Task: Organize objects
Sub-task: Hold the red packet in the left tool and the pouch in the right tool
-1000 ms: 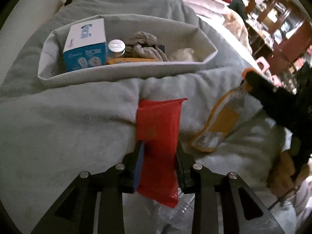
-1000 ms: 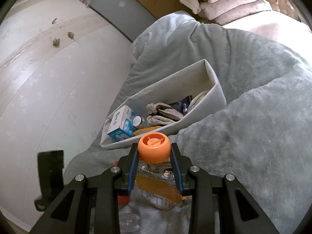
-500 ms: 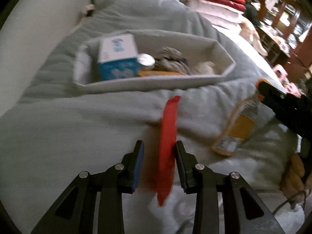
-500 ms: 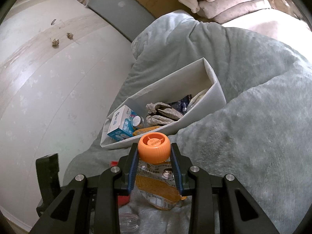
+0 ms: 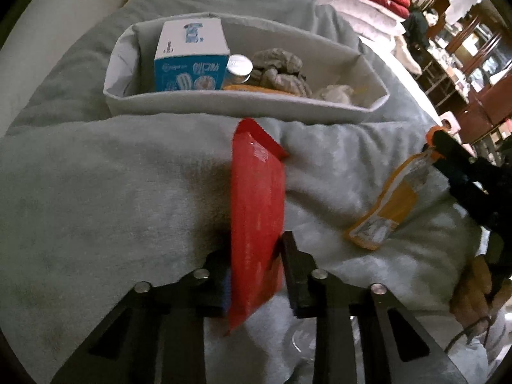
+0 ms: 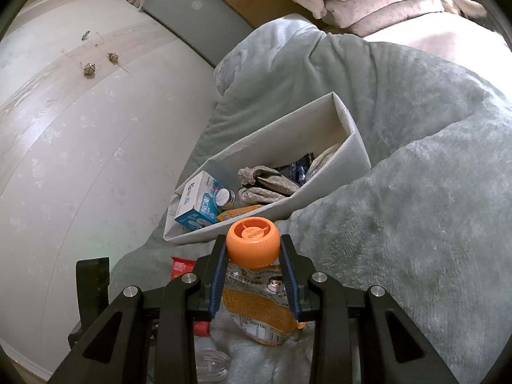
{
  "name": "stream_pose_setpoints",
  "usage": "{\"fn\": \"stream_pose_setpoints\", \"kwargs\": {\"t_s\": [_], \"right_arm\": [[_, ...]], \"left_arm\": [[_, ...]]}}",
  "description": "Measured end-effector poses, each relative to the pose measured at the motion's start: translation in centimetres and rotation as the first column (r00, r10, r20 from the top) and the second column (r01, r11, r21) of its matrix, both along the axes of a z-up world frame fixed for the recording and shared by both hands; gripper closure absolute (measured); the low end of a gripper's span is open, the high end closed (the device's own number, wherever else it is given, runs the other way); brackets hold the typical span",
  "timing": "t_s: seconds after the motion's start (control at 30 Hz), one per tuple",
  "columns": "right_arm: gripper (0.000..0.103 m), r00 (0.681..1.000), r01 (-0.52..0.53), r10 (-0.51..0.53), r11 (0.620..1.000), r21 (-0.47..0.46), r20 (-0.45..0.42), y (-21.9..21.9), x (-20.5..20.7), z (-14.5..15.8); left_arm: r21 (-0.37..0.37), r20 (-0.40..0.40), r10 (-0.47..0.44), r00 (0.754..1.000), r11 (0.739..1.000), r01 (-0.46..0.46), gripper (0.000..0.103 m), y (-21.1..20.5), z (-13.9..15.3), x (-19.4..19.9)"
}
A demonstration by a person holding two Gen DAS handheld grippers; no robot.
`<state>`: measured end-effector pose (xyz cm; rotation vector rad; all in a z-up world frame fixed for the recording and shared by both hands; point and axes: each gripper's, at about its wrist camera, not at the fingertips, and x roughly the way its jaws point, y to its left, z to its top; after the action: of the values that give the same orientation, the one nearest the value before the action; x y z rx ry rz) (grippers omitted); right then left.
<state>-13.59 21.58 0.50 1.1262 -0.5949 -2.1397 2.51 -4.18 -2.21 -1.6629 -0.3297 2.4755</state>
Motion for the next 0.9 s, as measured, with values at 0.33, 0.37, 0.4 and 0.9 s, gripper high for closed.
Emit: {"fn": "stream_pose_setpoints", "kwargs": {"t_s": [0.33, 0.37, 0.4, 0.9], "right_arm": [[0.072, 1.000, 0.000, 0.000, 1.000, -0.001, 0.000, 0.0, 0.0, 0.0], [0.072, 1.000, 0.000, 0.000, 1.000, -0.001, 0.001, 0.0, 0.0, 0.0], [0.072, 1.000, 0.000, 0.000, 1.000, 0.000, 0.001, 0.0, 0.0, 0.0], [0.072, 1.000, -0.001, 0.001, 1.000, -0.005, 0.006, -0.2, 0.1, -0.3]], "left_arm": [[-0.050, 0.005, -0.068, 0.998, 0.996, 0.068, 0.088, 1.4, 0.1, -0.4], [-0.048, 0.014, -0.070, 0.997, 0.996, 0.071, 0.088, 1.4, -0.2, -0.5], [-0.046, 0.022, -0.072, 0.997, 0.996, 0.073, 0.088, 1.3, -0.3, -0.3], [-0.047, 0.013, -0.056, 0.998, 0.997, 0.057, 0.085, 0.8, 0.0, 0.5]]}}
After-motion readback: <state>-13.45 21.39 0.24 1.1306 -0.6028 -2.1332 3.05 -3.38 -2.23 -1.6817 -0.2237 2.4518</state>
